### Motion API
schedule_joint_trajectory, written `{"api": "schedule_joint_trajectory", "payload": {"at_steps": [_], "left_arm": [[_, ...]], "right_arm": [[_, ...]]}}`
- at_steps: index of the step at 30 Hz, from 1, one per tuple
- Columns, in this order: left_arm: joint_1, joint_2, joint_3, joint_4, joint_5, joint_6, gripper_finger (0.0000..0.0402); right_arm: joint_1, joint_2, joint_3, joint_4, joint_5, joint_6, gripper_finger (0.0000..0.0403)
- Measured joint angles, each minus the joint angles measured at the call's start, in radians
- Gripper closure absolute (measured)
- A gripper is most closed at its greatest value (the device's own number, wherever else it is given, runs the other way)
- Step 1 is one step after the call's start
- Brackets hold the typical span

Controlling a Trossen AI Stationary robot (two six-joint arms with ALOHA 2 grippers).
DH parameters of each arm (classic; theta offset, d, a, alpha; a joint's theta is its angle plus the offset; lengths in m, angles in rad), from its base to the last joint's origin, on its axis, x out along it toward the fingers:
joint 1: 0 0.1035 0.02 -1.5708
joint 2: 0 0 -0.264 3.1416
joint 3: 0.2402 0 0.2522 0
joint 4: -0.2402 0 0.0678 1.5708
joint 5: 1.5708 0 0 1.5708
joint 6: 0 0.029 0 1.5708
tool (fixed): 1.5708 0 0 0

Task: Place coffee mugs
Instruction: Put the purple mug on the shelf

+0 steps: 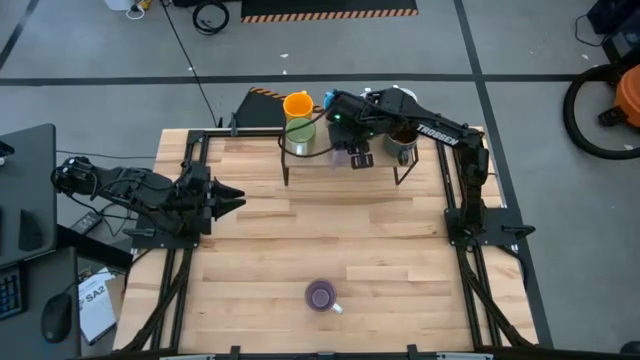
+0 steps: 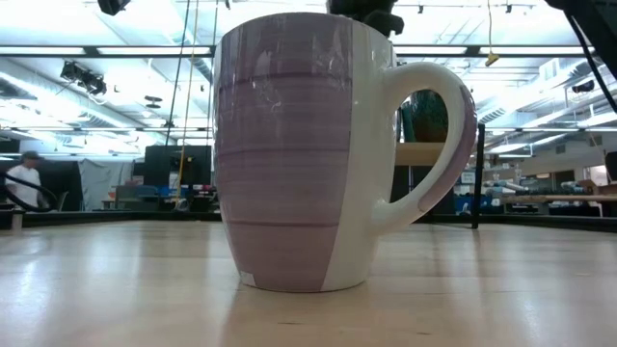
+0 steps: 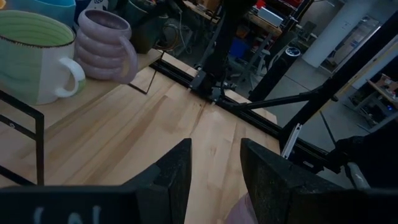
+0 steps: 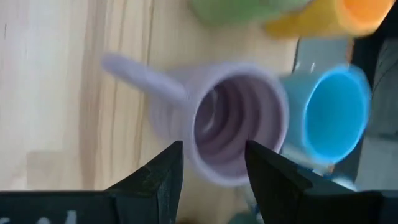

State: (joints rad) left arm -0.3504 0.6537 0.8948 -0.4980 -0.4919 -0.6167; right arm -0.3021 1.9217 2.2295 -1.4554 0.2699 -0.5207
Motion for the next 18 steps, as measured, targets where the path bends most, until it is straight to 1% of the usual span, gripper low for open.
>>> {"api": "schedule_joint_trajectory", "payload": {"at_steps": [5,9,13,15,18], "left_arm": [[0.0,0.0,0.0,0.0,0.0,0.0,0.0259],[0.0,0.0,0.0,0.0,0.0,-0.001,0.0259],[0.0,0.0,0.0,0.0,0.0,0.0,0.0259],[0.0,0.0,0.0,0.0,0.0,0.0,0.0259],[0.0,0.0,0.0,0.0,0.0,0.0,0.0259]], "right_arm": [[-0.012,0.0,0.0,-0.095,0.025,0.077,0.0226],[-0.012,-0.004,-0.001,-0.111,0.03,0.114,0.0226],[-0.019,-0.006,-0.001,-0.116,0.067,0.136,0.0226],[-0.028,-0.006,-0.001,-0.116,0.065,0.146,0.0227],[-0.045,-0.006,-0.001,-0.116,0.016,0.171,0.0227]]}}
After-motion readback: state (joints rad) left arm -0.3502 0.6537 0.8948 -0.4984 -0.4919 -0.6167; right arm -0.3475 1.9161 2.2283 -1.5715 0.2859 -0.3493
